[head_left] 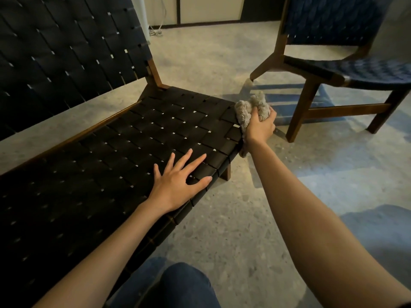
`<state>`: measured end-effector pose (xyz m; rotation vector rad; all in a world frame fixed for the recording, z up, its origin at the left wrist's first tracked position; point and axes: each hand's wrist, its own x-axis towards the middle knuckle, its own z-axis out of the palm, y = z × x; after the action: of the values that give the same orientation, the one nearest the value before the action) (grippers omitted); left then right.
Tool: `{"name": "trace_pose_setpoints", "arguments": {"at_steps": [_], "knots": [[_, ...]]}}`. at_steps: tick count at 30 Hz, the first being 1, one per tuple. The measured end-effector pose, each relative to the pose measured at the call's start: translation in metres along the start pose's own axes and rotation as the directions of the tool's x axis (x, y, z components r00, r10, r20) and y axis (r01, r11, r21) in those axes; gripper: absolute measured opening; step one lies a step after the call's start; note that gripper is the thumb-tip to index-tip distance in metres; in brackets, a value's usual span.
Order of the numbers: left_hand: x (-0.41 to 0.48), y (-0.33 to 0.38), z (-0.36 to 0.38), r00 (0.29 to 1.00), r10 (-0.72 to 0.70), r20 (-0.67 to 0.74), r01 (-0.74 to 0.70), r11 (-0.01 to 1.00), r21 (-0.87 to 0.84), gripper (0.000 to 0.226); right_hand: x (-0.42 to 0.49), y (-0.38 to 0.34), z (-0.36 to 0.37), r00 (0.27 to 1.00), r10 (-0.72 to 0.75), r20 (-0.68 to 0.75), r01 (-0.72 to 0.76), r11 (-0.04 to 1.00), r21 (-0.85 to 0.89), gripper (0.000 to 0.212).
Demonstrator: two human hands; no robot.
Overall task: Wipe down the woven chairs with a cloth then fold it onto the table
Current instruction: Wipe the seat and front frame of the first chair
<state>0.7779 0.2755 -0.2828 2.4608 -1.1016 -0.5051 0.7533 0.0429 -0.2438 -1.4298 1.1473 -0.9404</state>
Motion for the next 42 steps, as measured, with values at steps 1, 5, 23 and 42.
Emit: {"name": "trace_pose_setpoints", "arguments": {"at_steps": [1,5,23,42], "knots": [[-0.001,0.001,0.0,1.0,-0.007,0.008,0.007,1.0,0.005,0.076,-0.006,0.001,-0.002,0.999,-0.045,0.011,0.045,0.999,-0.029,0.036],[-0.01,0.004,-0.001,0.999,-0.029,0.03,0.029,1.0,-0.004,0.077,-0.04,0.013,-0.001,0.971,-0.158,0.179,0.205,0.937,-0.283,0.037],[-0.168,-0.046,-0.022,0.992,-0.111,-0.058,0.121,0.972,0.201,0.069,-0.21,0.041,-0.029,0.714,-0.48,0.51,0.698,0.545,-0.465,0.033],[-0.179,-0.024,-0.007,0.914,0.098,-0.394,0.142,0.832,0.537,0.06,-0.235,0.074,-0.035,0.623,-0.613,0.486,0.766,0.602,-0.225,0.033]]}}
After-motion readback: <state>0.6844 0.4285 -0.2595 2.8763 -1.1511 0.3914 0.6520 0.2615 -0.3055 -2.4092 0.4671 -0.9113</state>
